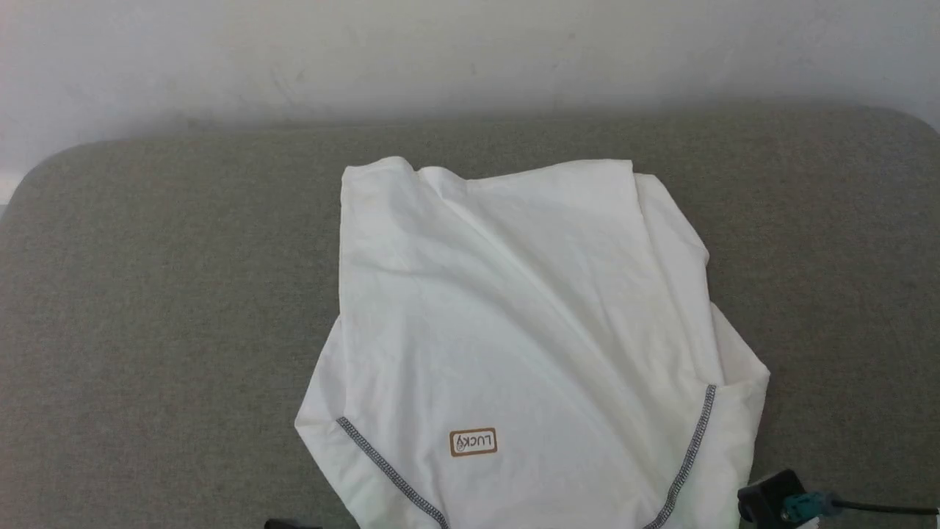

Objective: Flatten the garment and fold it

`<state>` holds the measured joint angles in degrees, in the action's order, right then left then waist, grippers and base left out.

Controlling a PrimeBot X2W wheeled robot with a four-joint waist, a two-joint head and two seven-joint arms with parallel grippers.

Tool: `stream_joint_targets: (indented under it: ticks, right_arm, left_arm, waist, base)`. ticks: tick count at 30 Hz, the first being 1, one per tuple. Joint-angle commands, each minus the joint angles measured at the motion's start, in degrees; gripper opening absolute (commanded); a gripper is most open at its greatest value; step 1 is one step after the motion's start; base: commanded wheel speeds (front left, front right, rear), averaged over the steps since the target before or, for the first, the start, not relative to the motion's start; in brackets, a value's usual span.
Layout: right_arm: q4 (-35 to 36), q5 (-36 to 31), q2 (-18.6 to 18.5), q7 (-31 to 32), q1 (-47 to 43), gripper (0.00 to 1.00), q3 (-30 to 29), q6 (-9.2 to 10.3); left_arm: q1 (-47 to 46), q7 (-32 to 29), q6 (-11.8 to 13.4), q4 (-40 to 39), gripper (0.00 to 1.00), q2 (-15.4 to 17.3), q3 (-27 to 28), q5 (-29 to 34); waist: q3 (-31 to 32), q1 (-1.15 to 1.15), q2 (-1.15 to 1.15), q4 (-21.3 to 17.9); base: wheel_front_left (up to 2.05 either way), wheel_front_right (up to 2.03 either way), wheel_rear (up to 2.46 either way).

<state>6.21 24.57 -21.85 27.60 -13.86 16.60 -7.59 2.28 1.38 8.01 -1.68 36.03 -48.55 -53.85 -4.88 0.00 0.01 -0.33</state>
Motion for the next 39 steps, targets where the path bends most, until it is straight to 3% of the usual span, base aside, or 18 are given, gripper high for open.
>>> stream_joint_targets:
  ticks: [1,2,3,4,5,6,8,9,10,17,22,27,29,32,35,39]
  right_arm:
    - [-0.8,-0.4,0.4,-0.8,1.1,0.00,0.2,0.10]
    - [-1.3,-0.4,0.5,-1.2,1.3,0.04,0.2,0.10]
    - [-1.8,-0.4,0.6,-1.6,1.4,0.16,0.2,0.10]
    - [-2.2,-0.4,0.8,-2.1,1.6,0.39,0.1,0.10]
    - [-2.6,-0.5,0.9,-2.4,1.7,0.71,0.1,0.10]
    - [-2.9,-0.5,1.0,-2.6,1.8,1.00,0.2,0.10]
    - [-3.2,-0.3,1.0,-2.9,1.9,1.00,0.1,0.10]
    - [-3.2,-0.3,0.9,-3.0,1.9,1.00,0.0,0.10]
    - [-3.1,-0.1,1.0,-3.0,1.8,1.00,-0.3,0.10]
    - [2.8,2.9,2.9,-1.4,0.0,1.00,-6.2,0.10]
    - [11.0,1.9,7.7,-1.3,-2.3,1.00,-14.9,0.10]
    - [17.4,-3.4,13.0,-6.5,-2.5,1.00,-20.0,0.10]
    - [18.6,-5.9,14.7,-9.9,-2.0,1.00,-20.9,0.10]
    - [18.7,-9.9,16.6,-16.6,-0.7,1.00,-21.5,0.10]
    - [17.6,-14.6,17.9,-23.8,0.2,1.00,-21.7,0.10]
    - [14.5,-21.0,18.8,-32.1,0.9,1.00,-21.9,0.10]
  left_arm:
    - [-0.9,0.6,-0.6,1.2,0.00,-0.6,0.1,0.0]
    - [-1.0,0.7,-0.8,1.9,0.00,-1.0,0.0,0.0]
    - [-1.0,1.1,-0.8,2.5,0.00,-1.4,0.1,-0.2]
    - [-1.0,1.3,-0.9,3.2,0.00,-1.7,0.1,-0.2]
    - [-1.1,1.5,-0.9,3.7,0.00,-2.0,0.0,-0.2]
    - [-1.0,1.8,-1.0,4.1,0.17,-2.3,0.2,-0.4]
    - [-1.1,2.2,-1.0,4.7,0.46,-2.5,0.3,-0.5]
    - [-1.1,2.5,-0.9,4.9,0.86,-2.6,0.5,-0.5]
    - [-1.0,2.8,-0.8,4.8,1.00,-2.7,0.7,-0.7]
    - [1.4,3.8,0.9,-1.7,1.00,-0.2,4.1,-3.9]
    - [5.3,4.0,2.6,-11.6,1.00,4.3,9.4,-9.8]
    - [7.1,10.4,7.8,-18.1,1.00,7.1,16.5,-8.1]
    - [6.7,12.8,10.6,-18.7,1.00,5.5,20.3,-4.7]
    - [6.0,13.5,12.7,-19.2,1.00,1.1,24.5,2.7]
    - [5.6,13.6,12.3,-20.0,1.00,-6.2,29.5,13.1]
    - [6.7,13.6,10.2,-18.2,1.00,-12.8,32.0,27.1]
  waist:
    - [-0.1,0.00,-0.01,0.0]
    - [-0.1,0.00,-0.01,0.0]
    - [-0.2,0.00,-0.01,0.0]
    - [-0.3,0.00,-0.01,-0.1]
    - [-0.4,0.00,-0.01,-0.1]
    - [-0.5,0.00,-0.01,0.0]
    - [-0.7,0.00,-0.01,0.0]
    - [-0.8,0.00,-0.01,0.1]
    - [-0.9,0.00,-0.01,0.2]
    - [-0.7,0.00,-0.01,0.9]
    - [0.1,0.00,-0.01,1.6]
    - [0.4,0.00,-0.01,1.9]
    - [0.4,0.00,-0.01,1.9]
    - [0.2,0.00,-0.01,1.6]
    - [-0.1,0.00,-0.01,1.4]
    - [-0.5,0.00,-0.01,1.0]
  base:
    - [0.00,0.00,0.00]
    - [0.00,0.00,0.00]
    - [0.00,0.00,0.00]
    - [0.00,0.00,0.00]
    - [0.00,0.00,0.00]
    - [0.00,0.00,0.00]
    - [0.00,0.00,0.00]
    - [0.00,0.00,0.00]
    - [0.00,0.00,0.00]
    - [0.00,0.00,0.00]
    - [0.00,0.00,0.00]
    - [0.00,0.00,0.00]
    - [0.00,0.00,0.00]
    - [0.00,0.00,0.00]
    - [0.00,0.00,0.00]
    - [0.00,0.00,0.00]
